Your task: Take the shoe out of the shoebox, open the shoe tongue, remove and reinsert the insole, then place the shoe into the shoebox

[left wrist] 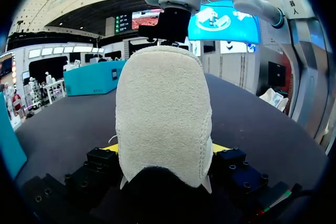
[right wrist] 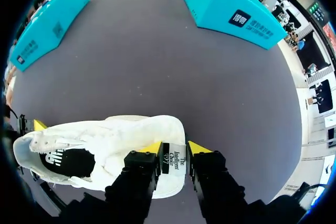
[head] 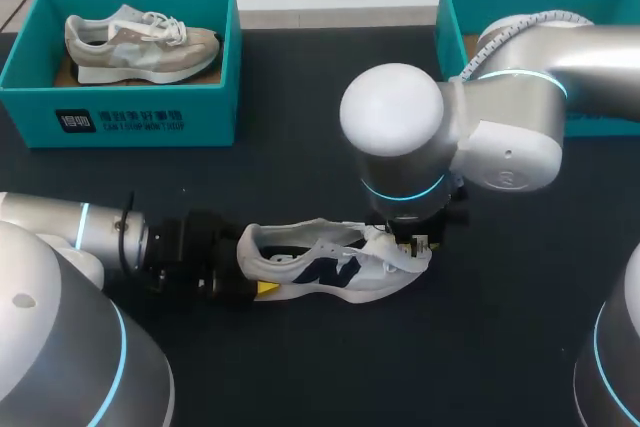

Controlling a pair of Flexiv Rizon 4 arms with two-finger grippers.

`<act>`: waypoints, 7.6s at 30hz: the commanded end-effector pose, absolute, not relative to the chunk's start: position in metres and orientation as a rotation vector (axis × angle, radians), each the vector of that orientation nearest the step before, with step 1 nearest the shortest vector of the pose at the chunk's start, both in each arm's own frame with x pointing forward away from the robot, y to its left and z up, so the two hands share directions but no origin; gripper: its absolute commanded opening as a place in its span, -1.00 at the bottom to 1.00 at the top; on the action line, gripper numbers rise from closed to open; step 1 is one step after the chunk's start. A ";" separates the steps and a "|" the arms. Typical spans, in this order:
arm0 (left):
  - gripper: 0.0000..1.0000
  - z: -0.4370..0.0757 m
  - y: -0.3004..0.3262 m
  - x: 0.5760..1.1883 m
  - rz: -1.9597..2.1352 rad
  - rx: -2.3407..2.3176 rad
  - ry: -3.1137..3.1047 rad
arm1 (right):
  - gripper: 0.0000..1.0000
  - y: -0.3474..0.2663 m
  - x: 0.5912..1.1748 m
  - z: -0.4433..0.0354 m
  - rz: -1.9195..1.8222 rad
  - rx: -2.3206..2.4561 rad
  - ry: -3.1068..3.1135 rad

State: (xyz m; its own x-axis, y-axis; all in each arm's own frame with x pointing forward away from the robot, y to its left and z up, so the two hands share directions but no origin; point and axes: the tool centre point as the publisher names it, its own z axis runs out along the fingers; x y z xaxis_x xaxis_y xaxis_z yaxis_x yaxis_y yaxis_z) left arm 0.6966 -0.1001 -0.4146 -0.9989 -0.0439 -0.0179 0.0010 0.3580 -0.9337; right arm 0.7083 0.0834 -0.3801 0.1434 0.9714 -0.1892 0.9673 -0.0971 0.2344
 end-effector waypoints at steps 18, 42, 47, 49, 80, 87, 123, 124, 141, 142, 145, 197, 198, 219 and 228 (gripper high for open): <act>-1.00 -0.416 -0.098 0.695 -1.756 -0.041 2.556 | 1.00 0.221 0.708 -0.270 0.378 1.336 2.428; -1.00 -0.416 -0.098 0.695 -1.756 -0.041 2.556 | -1.00 0.262 0.709 -0.259 0.116 0.621 2.786; -1.00 -0.416 -0.098 0.695 -1.756 -0.041 2.556 | -1.00 0.262 0.709 -0.259 0.116 0.621 2.786; -1.00 -0.416 -0.098 0.695 -1.756 -0.041 2.556 | -1.00 0.262 0.709 -0.259 0.116 0.621 2.786; -1.00 -0.416 -0.098 0.695 -1.756 -0.041 2.556 | -1.00 0.237 0.708 -0.374 0.030 0.237 3.099; -1.00 -0.416 -0.098 0.695 -1.756 -0.041 2.556 | -0.02 0.229 0.712 -0.379 0.021 0.253 3.095; -1.00 -0.416 -0.098 0.695 -1.756 -0.041 2.556 | -1.00 0.219 0.688 -0.341 0.028 0.451 3.037; -1.00 -0.416 -0.098 0.695 -1.756 -0.041 2.556 | -1.00 0.219 0.689 -0.336 0.024 0.449 3.037; -1.00 -0.416 -0.098 0.695 -1.756 -0.041 2.556 | -1.00 0.229 0.715 -0.272 0.076 0.302 2.948; -1.00 -0.416 -0.098 0.695 -1.756 -0.041 2.556 | -1.00 0.230 0.715 -0.271 0.072 0.299 2.952; -1.00 -0.416 -0.098 0.695 -1.756 -0.041 2.556 | -1.00 0.239 0.714 -0.270 0.101 0.264 2.960; -1.00 -0.416 -0.098 0.695 -1.756 -0.041 2.556 | 1.00 0.281 0.726 -0.283 1.178 0.393 3.132; -1.00 -0.416 -0.098 0.695 -1.756 -0.041 2.556 | 1.00 0.283 0.725 -0.283 1.210 0.351 3.144; -1.00 -0.416 -0.098 0.695 -1.756 -0.041 2.556 | -0.10 0.303 0.725 -0.303 1.255 0.093 3.395; -1.00 -0.416 -0.098 0.695 -1.756 -0.041 2.556 | -0.25 0.313 0.724 -0.309 1.295 0.043 3.414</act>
